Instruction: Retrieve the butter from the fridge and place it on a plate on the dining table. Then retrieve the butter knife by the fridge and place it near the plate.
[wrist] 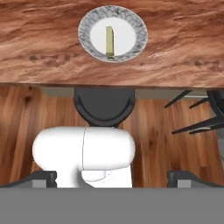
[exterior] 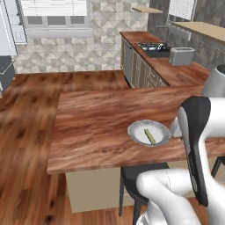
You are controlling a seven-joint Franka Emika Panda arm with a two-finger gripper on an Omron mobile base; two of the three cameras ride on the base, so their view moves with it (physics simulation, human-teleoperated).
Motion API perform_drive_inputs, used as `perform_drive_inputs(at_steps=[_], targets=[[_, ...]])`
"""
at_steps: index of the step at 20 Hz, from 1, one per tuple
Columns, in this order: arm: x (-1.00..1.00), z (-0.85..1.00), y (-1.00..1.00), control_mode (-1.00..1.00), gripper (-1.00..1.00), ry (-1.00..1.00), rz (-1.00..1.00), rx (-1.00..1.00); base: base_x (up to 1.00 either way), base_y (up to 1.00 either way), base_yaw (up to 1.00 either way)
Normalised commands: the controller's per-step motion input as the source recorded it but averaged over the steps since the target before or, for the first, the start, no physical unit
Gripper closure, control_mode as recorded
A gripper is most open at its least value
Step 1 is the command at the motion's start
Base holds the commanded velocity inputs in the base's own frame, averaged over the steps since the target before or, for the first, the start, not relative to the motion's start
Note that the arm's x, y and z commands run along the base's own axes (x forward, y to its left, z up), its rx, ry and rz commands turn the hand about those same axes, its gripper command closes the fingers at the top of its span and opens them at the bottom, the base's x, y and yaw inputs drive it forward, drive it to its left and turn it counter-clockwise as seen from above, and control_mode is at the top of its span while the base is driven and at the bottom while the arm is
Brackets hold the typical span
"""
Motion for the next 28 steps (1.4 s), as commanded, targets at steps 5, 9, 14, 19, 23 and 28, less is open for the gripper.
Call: perform_drive_inputs(at_steps=[5, 9, 14, 19, 23, 28], targets=[[-0.01, 0.00, 0.05, -1.00, -1.00, -0.18, 0.03, 0.00, 0.00, 0.00, 0.00], [0.00, 0.00, 0.00, -1.00, -1.00, 0.00, 0.01, 0.00, 0.00, 0.00, 0.00], [-0.02, -0.03, 0.00, -1.00, -1.00, 0.00, 0.00, 0.01, 0.00, 0.00, 0.00], [0.00, 0.00, 0.00, 1.00, -1.00, 0.00, 0.00, 0.00, -0.37, 0.06, 0.00], [0.00, 0.00, 0.00, 1.00, -1.00, 0.00, 0.00, 0.00, -0.50, 0.70, 0.00], [0.00, 0.00, 0.00, 1.00, -1.00, 0.00, 0.00, 0.00, -0.49, 0.91, 0.00]])
